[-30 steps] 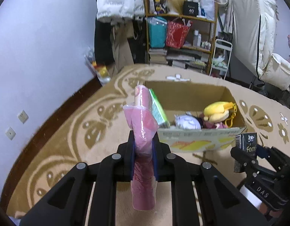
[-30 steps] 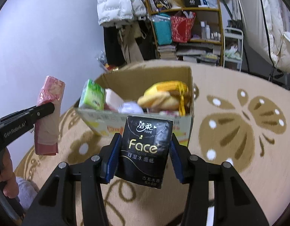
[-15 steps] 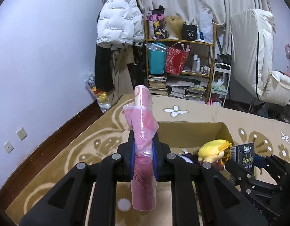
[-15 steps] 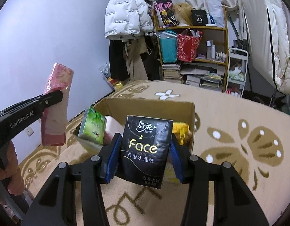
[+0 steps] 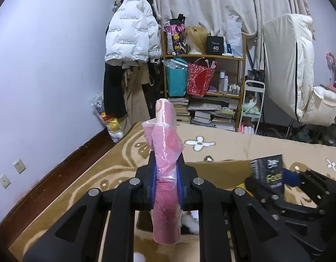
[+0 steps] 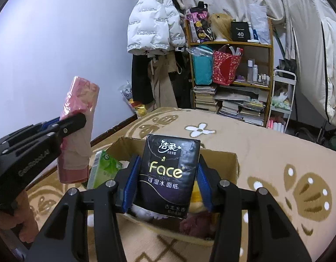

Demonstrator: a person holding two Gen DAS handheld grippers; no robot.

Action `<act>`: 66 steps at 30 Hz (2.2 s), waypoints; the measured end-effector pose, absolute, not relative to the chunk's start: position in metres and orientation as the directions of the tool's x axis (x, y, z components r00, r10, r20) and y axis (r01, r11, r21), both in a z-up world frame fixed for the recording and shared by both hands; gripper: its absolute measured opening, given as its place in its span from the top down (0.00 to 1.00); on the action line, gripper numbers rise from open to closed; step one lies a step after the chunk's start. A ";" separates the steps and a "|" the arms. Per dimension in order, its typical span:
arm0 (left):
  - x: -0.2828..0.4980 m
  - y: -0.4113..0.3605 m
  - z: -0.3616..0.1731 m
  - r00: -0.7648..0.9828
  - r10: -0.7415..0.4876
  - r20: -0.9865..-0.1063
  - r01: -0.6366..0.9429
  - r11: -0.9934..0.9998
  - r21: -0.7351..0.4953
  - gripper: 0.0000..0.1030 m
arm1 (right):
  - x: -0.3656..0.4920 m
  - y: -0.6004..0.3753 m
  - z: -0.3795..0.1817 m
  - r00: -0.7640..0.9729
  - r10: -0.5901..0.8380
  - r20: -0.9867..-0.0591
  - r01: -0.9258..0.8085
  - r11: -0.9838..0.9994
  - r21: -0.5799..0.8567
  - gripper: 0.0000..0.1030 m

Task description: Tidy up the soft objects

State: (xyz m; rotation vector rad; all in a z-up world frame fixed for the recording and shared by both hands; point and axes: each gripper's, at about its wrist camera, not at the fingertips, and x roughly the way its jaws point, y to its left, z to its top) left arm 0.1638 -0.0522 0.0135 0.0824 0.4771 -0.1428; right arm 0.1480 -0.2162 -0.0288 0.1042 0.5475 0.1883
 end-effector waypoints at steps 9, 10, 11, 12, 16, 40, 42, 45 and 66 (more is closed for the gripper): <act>0.166 -0.066 0.003 0.883 -0.126 -0.452 0.181 0.980 0.081 0.86 | 0.164 -0.217 -0.043 0.833 0.180 -0.523 -0.142 0.984 0.112 0.49; 0.167 -0.068 0.002 0.881 -0.129 -0.455 0.187 0.979 0.085 0.86 | 0.165 -0.219 -0.045 0.832 0.178 -0.525 -0.139 0.984 0.113 0.49; 0.166 -0.069 0.001 0.880 -0.133 -0.457 0.192 0.977 0.087 0.86 | 0.165 -0.220 -0.046 0.831 0.178 -0.527 -0.137 0.984 0.115 0.49; 0.166 -0.069 0.000 0.877 -0.135 -0.462 0.198 0.976 0.089 0.86 | 0.167 -0.221 -0.047 0.829 0.179 -0.530 -0.135 0.984 0.120 0.49; 0.170 -0.075 -0.005 0.855 -0.141 -0.499 0.218 0.971 0.099 0.83 | 0.169 -0.228 -0.051 0.823 0.187 -0.536 -0.132 0.981 0.140 0.48; 0.168 -0.053 -0.021 0.816 -0.078 -0.573 0.134 0.989 0.057 0.12 | 0.167 -0.247 -0.051 0.826 0.175 -0.536 -0.078 0.977 0.199 0.00; 0.167 -0.051 -0.020 0.817 -0.068 -0.573 0.124 0.991 0.059 0.08 | 0.165 -0.249 -0.049 0.826 0.170 -0.538 -0.068 0.977 0.204 0.00; 0.163 -0.047 -0.016 0.826 -0.050 -0.561 0.107 0.992 0.069 0.06 | 0.161 -0.252 -0.045 0.829 0.168 -0.534 -0.059 0.975 0.216 0.00; 0.099 -0.023 0.050 0.869 -0.023 -0.495 0.087 0.991 0.106 0.00 | 0.088 -0.253 0.025 0.874 0.166 -0.457 -0.083 0.977 0.195 0.00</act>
